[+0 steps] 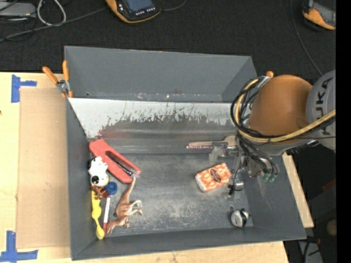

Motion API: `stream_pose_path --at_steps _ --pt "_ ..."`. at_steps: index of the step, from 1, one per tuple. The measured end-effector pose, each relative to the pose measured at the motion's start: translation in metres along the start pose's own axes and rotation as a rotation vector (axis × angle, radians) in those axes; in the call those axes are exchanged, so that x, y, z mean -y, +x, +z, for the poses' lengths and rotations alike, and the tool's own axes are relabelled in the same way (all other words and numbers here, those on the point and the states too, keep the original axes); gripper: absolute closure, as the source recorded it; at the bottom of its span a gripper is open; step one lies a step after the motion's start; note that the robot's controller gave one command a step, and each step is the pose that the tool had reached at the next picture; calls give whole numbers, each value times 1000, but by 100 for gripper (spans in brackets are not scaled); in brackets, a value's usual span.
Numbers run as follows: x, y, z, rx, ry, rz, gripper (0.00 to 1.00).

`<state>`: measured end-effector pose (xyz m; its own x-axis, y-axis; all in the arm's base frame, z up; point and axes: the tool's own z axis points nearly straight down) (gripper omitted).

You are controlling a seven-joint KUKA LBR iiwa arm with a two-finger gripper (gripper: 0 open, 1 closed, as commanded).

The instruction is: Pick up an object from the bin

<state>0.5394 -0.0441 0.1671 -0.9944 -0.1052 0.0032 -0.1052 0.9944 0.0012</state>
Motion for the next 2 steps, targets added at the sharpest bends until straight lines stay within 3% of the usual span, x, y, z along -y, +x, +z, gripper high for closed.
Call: stream_pose_path --at_steps 1,2 --pt "19 14 12 4 0 -23 0" --pt "23 6 8 5 0 25 0"
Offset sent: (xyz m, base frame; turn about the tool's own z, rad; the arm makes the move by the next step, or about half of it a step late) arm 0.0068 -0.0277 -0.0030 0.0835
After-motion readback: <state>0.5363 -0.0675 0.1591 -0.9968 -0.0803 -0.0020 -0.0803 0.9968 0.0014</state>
